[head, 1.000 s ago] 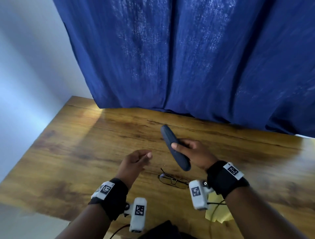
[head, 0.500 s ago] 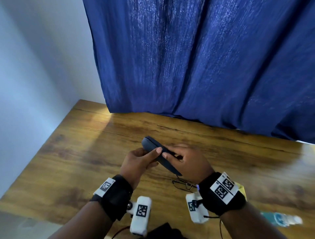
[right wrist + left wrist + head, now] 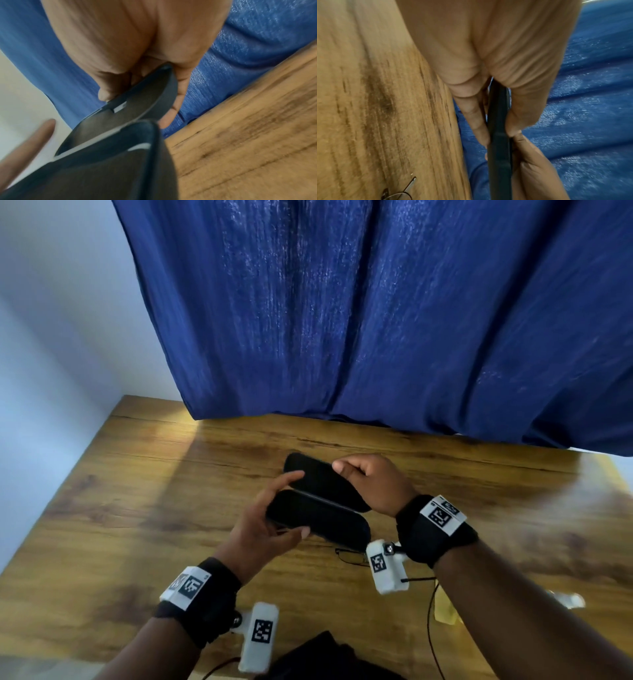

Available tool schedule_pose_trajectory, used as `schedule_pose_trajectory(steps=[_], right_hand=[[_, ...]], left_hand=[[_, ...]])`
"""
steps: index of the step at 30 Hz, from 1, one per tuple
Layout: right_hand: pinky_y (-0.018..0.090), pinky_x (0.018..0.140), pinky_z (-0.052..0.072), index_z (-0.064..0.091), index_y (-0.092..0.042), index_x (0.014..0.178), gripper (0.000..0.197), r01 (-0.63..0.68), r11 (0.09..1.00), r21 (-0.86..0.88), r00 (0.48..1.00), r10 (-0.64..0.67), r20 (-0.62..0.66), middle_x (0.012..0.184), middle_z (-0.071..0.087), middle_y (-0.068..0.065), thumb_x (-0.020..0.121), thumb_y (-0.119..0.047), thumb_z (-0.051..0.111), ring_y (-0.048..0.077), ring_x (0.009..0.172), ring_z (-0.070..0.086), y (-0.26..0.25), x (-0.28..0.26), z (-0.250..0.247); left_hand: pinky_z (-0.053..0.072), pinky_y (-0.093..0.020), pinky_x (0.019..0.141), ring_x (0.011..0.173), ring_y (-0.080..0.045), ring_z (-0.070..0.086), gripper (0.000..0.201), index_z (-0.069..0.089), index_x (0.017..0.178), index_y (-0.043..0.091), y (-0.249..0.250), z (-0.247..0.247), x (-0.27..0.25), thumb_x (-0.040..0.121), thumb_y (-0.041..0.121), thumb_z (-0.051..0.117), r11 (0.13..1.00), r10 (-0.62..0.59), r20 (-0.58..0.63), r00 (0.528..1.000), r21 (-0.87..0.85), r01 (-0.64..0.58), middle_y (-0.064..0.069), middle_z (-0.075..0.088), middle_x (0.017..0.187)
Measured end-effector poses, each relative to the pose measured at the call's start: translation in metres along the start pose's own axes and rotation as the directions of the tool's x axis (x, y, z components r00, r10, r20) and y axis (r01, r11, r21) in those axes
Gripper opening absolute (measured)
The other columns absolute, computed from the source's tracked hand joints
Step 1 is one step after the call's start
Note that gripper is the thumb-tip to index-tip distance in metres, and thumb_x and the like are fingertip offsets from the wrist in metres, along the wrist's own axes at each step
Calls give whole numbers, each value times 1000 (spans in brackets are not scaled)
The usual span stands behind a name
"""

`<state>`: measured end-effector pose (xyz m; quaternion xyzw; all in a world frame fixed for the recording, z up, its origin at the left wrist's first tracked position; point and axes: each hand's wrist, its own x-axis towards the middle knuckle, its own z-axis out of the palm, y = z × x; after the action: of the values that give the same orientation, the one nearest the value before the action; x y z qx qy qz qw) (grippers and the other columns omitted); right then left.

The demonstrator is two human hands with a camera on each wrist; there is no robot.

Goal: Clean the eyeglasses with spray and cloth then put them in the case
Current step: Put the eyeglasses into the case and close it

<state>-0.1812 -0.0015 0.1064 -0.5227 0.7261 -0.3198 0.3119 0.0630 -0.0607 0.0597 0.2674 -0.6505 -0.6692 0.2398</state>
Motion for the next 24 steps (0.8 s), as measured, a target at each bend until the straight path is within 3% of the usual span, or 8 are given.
schedule_pose_trajectory(steps=[3,5,7,10,12,15,19,24], right_hand=[[6,79,49,76,-26,115,28,-2,998,67,999,-1,47,107,76,-14,102,-41,57,-7,97,67,14,2,-2],[5,81,47,75,-24,115,24,-10,995,98,999,14,-36,111,74,-14,100,-37,62,-6,101,66,31,-1,-9],[9,78,46,74,-23,112,19,-62,998,9,996,63,-61,109,73,-13,99,-31,64,-2,99,65,54,-9,-16],[15,71,45,76,-24,109,16,-131,967,-216,987,148,65,102,71,-12,99,-29,64,0,88,62,90,-30,-17],[29,75,54,78,-23,105,16,-78,929,-361,978,142,153,100,71,-8,97,-31,66,5,85,63,110,-42,-10],[35,87,52,76,-28,104,19,-11,875,-483,956,152,253,105,61,-6,98,-40,62,15,100,58,121,-54,1],[32,84,37,74,-31,104,25,69,811,-581,945,133,298,99,45,-7,99,-48,57,19,109,47,119,-62,15],[46,103,31,74,-29,110,26,147,659,-737,926,171,337,129,48,-2,100,-44,55,25,128,40,113,-71,36]], left_hand=[[58,-53,99,124,-29,66,98,37,152,43,-4,2,-2,72,23,90,998,-63,-45,997,18,64,-7,62,132],[57,-53,101,126,-26,66,104,33,155,44,-8,4,-5,72,18,91,997,-76,-131,988,21,80,-7,63,133],[57,-51,103,125,-25,66,108,26,159,41,-13,5,-9,73,14,86,995,-60,-221,974,60,75,-7,66,130],[57,-44,104,122,-18,68,114,20,161,39,-18,7,-17,70,16,85,991,-75,-333,940,76,106,-2,69,128],[55,-44,105,121,-13,68,115,20,162,39,-21,9,-22,69,19,85,988,-80,-377,923,95,124,9,71,124],[55,-44,105,118,-7,68,115,20,162,37,-23,14,-28,69,20,85,983,-78,-427,901,120,142,11,71,120],[55,-49,105,122,-13,67,114,23,160,41,-27,19,-37,68,23,87,981,-74,-445,893,126,145,17,68,125],[55,-46,106,120,-11,67,113,24,160,41,-23,24,-43,68,24,88,979,-58,-455,889,146,139,10,66,127]])
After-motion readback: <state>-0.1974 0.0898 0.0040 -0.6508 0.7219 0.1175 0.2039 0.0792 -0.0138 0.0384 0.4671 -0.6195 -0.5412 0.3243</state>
